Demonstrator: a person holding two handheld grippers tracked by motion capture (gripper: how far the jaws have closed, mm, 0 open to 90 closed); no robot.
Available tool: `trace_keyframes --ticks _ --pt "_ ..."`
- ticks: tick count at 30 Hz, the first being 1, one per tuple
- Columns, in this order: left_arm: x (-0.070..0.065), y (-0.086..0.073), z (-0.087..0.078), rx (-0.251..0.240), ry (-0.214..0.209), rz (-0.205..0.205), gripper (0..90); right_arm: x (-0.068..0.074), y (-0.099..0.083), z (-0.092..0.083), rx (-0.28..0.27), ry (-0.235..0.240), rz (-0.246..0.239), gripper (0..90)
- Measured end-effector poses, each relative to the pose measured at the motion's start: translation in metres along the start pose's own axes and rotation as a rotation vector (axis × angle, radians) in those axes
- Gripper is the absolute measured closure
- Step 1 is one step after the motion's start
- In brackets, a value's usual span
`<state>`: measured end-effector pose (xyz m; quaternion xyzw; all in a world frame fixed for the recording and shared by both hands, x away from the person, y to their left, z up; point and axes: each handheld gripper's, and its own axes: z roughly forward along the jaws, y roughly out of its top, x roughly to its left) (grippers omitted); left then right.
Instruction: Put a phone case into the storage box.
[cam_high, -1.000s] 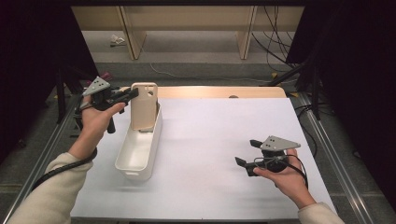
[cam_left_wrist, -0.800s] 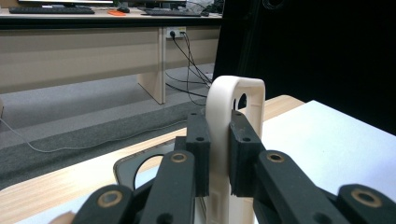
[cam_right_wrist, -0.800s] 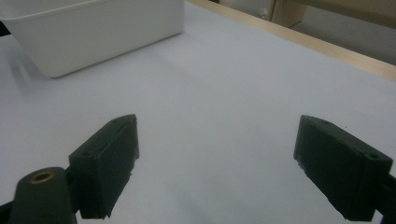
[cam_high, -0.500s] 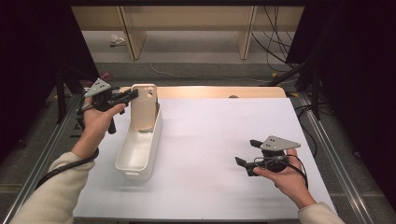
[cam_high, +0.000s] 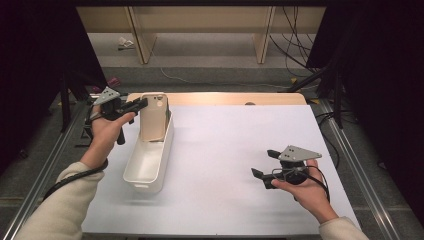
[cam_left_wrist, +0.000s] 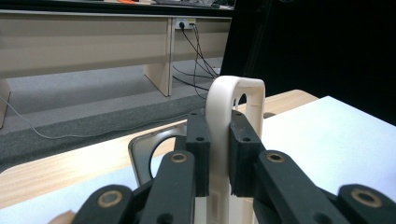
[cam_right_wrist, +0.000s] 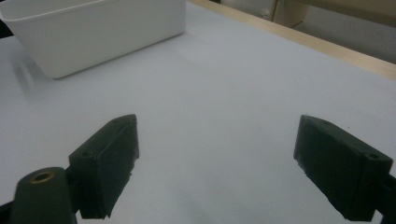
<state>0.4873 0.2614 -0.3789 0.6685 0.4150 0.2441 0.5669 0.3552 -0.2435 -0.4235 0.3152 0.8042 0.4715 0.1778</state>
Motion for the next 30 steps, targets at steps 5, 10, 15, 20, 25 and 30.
trace_keyframes --ticks 5,10,15,20,25,30 --pt "0.001 -0.002 0.001 0.002 -0.001 -0.005 80.6 0.0 0.0 0.0 0.0 0.001 0.0 14.8" --pt "0.002 -0.005 0.003 0.011 0.001 -0.003 80.6 0.0 0.0 0.0 0.001 0.001 -0.001 14.8" --pt "0.001 -0.008 0.006 0.019 -0.001 0.0 80.6 0.0 0.0 0.0 0.0 0.002 0.001 14.8" --pt "0.002 -0.01 0.009 0.023 0.002 0.003 80.6 0.0 0.0 0.0 0.0 0.003 0.001 14.9" --pt "0.002 -0.011 0.011 0.032 0.005 0.009 80.5 0.0 0.0 0.0 -0.001 0.002 0.0 14.9" --pt "0.004 -0.012 0.012 0.036 0.011 0.01 80.5 0.0 0.0 0.0 -0.001 0.002 0.001 14.9"
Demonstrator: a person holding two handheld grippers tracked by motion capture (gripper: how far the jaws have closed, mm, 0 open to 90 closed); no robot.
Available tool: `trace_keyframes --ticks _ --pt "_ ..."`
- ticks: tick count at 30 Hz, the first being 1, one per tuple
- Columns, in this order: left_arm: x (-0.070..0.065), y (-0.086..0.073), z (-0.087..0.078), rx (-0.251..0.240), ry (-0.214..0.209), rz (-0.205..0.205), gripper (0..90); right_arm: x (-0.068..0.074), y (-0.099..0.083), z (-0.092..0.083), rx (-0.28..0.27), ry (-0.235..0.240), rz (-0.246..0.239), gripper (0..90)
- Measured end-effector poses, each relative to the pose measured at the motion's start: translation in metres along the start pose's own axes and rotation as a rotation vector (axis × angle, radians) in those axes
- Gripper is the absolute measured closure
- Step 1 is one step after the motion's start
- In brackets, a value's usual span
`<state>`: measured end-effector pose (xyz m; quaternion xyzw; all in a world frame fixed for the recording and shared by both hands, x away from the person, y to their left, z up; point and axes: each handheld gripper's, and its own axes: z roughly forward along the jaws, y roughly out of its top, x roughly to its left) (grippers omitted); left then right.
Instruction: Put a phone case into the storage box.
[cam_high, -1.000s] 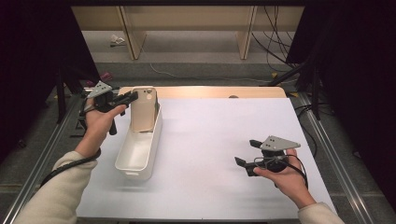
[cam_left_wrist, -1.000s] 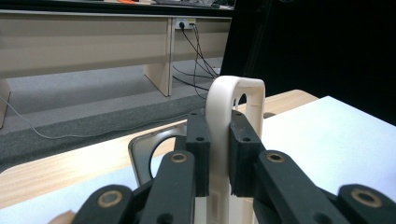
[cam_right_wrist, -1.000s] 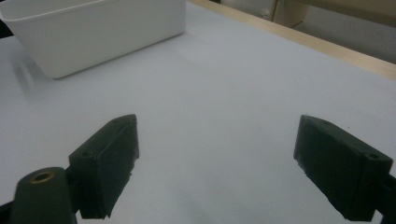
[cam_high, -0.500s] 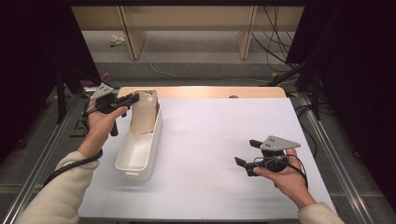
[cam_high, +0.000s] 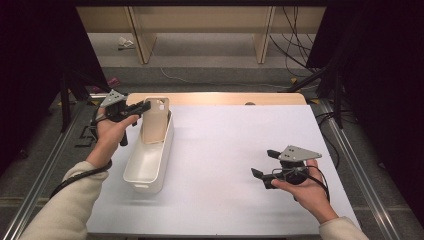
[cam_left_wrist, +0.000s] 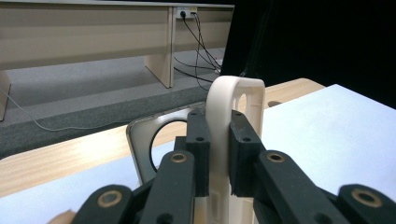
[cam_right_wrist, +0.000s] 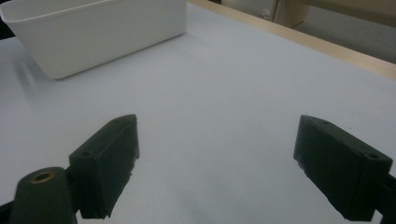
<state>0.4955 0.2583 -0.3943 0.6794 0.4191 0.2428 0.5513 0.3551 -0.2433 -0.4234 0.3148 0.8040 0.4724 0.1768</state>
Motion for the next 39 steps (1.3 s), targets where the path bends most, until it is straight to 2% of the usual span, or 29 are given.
trace_keyframes --ticks 39 --pt "0.0027 -0.0086 0.0068 0.029 -0.005 0.004 80.5 -0.0005 -0.0005 0.0007 -0.001 0.006 0.006 15.1"
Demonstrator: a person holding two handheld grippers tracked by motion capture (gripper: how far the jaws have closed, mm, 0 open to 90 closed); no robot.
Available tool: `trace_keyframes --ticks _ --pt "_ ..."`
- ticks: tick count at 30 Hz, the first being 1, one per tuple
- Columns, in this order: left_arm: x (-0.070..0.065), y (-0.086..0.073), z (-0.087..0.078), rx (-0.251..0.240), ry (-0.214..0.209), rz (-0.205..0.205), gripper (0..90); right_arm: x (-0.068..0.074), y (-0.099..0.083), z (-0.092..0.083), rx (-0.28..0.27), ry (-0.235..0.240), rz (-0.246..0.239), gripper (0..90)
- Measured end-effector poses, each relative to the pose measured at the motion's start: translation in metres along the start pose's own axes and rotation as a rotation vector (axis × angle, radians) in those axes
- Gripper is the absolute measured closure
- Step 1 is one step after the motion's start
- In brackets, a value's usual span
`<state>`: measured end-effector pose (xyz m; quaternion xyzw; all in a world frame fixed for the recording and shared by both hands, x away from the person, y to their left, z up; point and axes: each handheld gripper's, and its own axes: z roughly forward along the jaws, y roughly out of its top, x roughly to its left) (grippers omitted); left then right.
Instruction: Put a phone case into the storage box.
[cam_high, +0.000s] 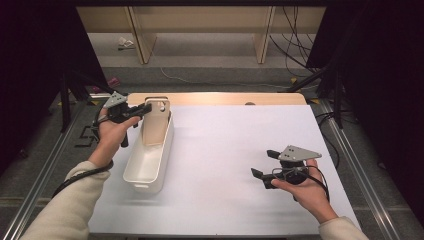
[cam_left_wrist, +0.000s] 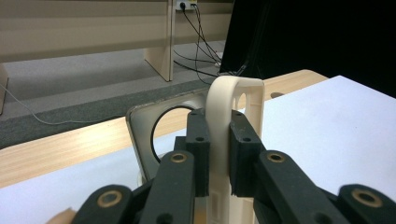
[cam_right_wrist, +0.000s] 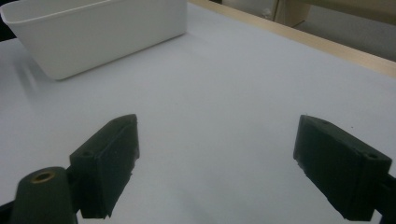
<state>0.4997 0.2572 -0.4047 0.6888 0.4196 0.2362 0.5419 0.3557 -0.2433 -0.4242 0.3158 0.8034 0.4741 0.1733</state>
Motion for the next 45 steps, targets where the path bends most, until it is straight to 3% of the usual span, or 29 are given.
trace_keyframes --ticks 33,45 --pt "0.007 -0.008 0.005 0.026 0.006 -0.018 79.3 0.0 0.0 0.0 0.002 0.0 0.0 15.2" --pt "0.012 -0.006 0.008 0.066 0.023 0.048 76.7 0.0 0.0 0.001 0.002 0.004 -0.002 15.4"
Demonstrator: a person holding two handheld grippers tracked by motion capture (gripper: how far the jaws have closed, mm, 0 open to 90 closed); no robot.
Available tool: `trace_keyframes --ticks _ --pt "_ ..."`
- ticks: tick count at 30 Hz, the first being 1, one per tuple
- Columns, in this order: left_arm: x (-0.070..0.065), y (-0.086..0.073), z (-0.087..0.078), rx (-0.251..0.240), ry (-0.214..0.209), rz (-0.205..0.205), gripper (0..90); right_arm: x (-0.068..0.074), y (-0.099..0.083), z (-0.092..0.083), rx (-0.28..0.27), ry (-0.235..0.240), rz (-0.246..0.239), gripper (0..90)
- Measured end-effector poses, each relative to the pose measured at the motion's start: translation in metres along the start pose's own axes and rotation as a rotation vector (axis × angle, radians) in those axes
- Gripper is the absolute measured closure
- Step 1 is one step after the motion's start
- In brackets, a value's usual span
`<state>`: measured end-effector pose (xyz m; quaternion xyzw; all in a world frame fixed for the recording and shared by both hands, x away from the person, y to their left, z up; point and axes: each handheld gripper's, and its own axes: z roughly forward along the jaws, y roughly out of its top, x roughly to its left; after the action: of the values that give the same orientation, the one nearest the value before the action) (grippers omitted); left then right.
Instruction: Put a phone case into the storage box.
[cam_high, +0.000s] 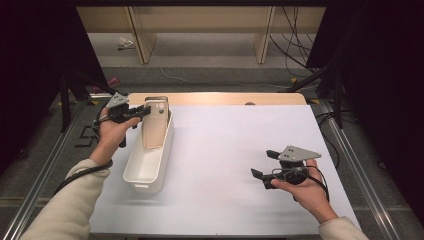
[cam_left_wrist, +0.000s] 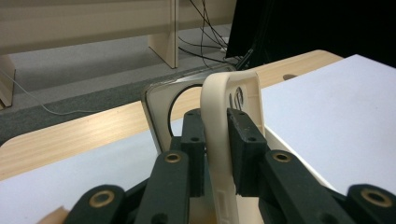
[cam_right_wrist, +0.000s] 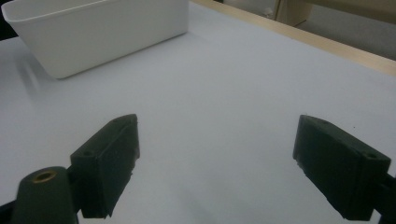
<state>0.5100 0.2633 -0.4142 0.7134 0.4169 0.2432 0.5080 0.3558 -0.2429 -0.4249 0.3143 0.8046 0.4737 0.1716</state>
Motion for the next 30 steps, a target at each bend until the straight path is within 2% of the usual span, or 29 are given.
trace_keyframes --ticks 9,25,30 --pt "0.001 0.002 0.003 0.019 0.0 0.035 75.9 0.0 0.0 0.0 0.002 0.001 -0.002 15.5" --pt "0.002 0.005 0.011 0.044 -0.002 0.045 74.1 0.0 0.0 0.0 0.002 0.003 -0.002 15.5" --pt "-0.001 0.006 0.014 0.067 0.011 0.067 71.5 0.0 0.0 0.0 0.002 0.005 -0.001 15.5"
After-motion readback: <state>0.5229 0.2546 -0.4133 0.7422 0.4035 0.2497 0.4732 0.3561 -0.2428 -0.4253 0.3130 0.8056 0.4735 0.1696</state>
